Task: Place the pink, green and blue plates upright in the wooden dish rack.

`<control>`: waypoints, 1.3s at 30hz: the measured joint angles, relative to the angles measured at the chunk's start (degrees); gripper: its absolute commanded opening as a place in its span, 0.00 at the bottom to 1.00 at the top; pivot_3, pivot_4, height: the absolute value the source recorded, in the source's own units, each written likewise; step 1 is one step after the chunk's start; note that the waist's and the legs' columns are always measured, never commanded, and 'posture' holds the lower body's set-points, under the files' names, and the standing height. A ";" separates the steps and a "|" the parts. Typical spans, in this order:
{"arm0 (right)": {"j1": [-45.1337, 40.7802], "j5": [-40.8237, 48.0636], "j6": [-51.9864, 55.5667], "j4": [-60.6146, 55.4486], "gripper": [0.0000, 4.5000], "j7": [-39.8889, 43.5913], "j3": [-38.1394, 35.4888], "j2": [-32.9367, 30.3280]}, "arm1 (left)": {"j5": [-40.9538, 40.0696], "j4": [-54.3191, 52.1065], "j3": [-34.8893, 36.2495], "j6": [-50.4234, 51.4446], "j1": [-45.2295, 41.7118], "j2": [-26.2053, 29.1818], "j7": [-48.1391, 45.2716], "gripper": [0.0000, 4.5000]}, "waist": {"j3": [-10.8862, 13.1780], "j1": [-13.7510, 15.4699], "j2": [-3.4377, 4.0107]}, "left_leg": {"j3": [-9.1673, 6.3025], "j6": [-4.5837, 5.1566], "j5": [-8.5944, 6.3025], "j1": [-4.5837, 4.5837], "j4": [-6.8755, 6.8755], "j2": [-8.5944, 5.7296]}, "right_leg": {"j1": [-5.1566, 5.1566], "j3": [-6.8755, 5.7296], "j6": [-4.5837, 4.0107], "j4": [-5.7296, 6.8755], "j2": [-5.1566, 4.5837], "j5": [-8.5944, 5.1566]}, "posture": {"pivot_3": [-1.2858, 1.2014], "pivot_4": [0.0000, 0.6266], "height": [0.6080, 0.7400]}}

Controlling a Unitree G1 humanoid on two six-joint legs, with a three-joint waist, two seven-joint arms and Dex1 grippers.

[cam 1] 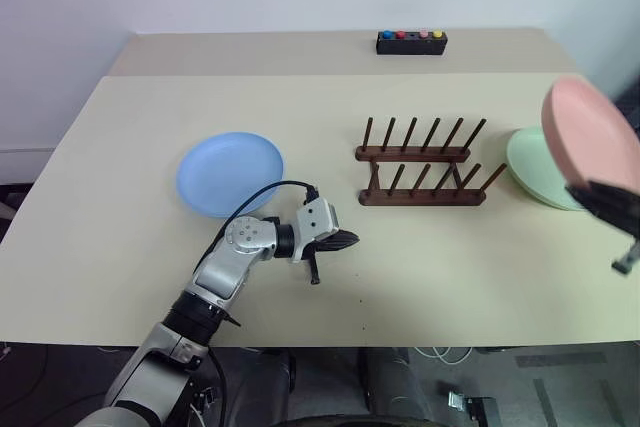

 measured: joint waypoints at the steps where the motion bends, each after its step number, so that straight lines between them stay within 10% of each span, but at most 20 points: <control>1: -3.06 0.80 0.11 0.59 0.01 -1.24 1.17 -0.50 | -0.04 -0.03 0.01 -0.02 -0.05 -0.24 0.08 0.00 | -0.01 0.06 0.02 | 0.00 0.00 0.00 -0.05 0.01 0.00 | -0.03 0.00 -0.01 0.00 0.00 0.01 | 0.52 0.24 1.00; 15: -32.38 20.80 7.99 15.45 0.01 -10.24 19.52 8.32 | -5.74 -4.01 4.45 0.64 1.25 0.94 -1.31 0.00 | 0.01 0.06 0.02 | -0.12 0.00 0.01 -0.36 0.00 -0.01 | -0.34 -0.05 -0.01 0.05 -0.01 0.04 | 0.52 0.24 1.00; 39: -32.49 29.51 10.79 24.52 0.01 -11.76 19.94 11.32 | -11.12 -11.40 8.07 5.38 2.34 3.77 -1.74 0.00 | -0.01 -0.05 0.07 | -0.12 0.01 0.01 -0.36 0.00 -0.02 | -0.36 -0.06 -0.02 0.08 0.02 0.04 | 0.52 0.24 1.00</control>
